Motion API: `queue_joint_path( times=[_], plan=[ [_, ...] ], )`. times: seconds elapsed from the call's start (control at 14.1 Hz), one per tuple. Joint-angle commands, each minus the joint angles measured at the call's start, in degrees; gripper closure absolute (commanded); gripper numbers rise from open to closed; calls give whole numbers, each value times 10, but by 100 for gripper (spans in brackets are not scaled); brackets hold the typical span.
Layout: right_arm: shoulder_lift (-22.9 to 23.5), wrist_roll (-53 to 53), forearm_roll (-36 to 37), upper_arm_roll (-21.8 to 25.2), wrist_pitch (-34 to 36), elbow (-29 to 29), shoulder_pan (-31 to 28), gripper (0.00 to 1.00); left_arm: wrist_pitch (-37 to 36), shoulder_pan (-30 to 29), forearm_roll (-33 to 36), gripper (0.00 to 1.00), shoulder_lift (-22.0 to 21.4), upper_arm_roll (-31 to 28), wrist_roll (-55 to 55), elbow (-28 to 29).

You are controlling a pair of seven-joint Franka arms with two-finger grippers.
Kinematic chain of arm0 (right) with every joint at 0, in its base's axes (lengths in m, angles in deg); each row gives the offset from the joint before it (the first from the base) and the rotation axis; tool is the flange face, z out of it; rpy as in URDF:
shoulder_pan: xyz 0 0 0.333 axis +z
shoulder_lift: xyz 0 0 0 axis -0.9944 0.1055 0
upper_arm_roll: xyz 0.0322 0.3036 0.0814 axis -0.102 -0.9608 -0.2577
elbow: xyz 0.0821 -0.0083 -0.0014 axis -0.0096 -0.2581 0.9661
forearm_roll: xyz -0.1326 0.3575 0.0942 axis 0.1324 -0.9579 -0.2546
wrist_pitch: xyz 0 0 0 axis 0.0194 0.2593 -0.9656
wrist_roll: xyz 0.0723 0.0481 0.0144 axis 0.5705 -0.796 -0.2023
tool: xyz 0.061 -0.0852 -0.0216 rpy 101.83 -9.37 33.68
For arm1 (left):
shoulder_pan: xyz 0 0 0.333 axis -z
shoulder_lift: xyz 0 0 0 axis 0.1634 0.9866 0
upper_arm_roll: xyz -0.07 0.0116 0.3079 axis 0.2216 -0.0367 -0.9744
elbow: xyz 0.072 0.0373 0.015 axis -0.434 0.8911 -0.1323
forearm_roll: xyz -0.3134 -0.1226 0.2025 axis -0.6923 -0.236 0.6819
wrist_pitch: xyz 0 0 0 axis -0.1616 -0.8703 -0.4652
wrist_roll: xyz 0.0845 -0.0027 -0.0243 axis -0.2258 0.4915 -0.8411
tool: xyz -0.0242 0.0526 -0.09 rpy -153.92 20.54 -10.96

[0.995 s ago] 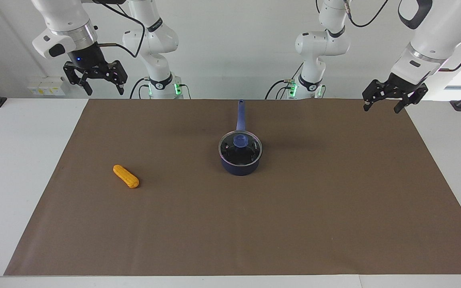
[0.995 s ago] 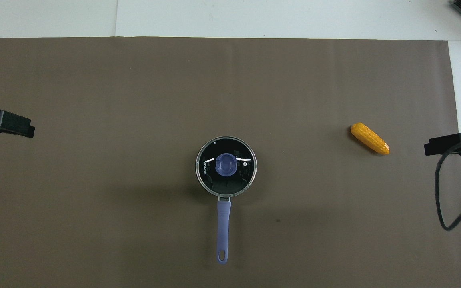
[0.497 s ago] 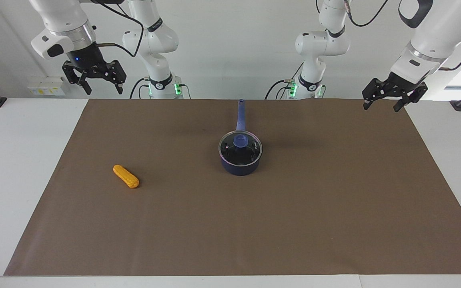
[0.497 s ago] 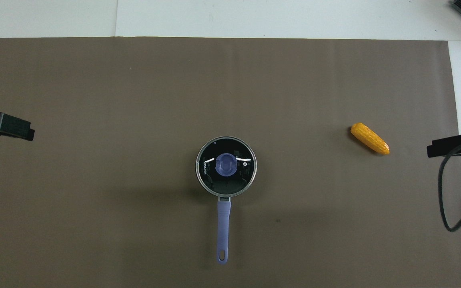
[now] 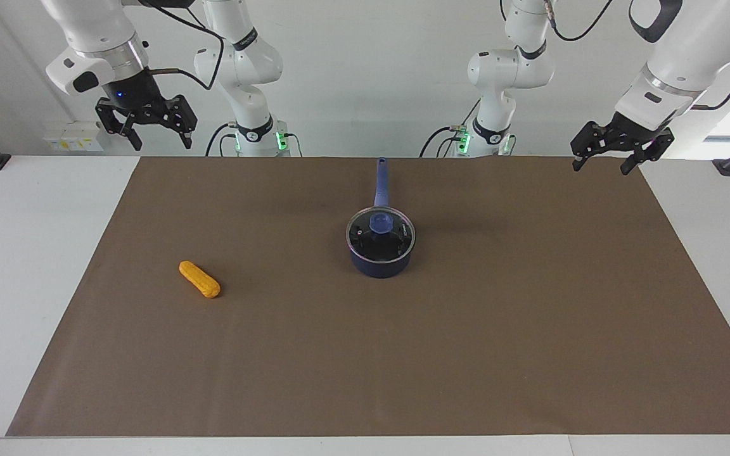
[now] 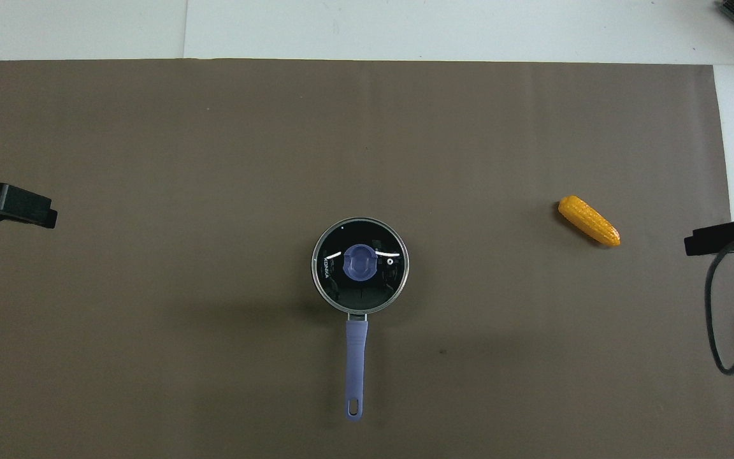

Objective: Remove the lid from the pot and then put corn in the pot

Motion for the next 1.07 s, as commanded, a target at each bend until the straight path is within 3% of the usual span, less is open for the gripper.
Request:
queue_joint_path(
  times=[0.0,0.21,0.43,0.64,0.99],
  plan=[
    [-15,-57,-3,1,-19,-45,-31,0,-5,8,2,0,-16,3,-2,16],
    [-9,-119,-9,1,-76,-98,-38,0,-5,27,1,0,-16,3,-4,16],
    [33,-189,-12,0,-201,-175,-29,0,-1,72,1,0,-13,3,-39,23],
    [111,-284,-13,-1,-291,-179,-29,0,26,108,1,0,-15,3,-74,45],
    [177,-384,-12,-11,-387,-175,-21,0,62,169,2,0,1,3,-139,62]
  ],
)
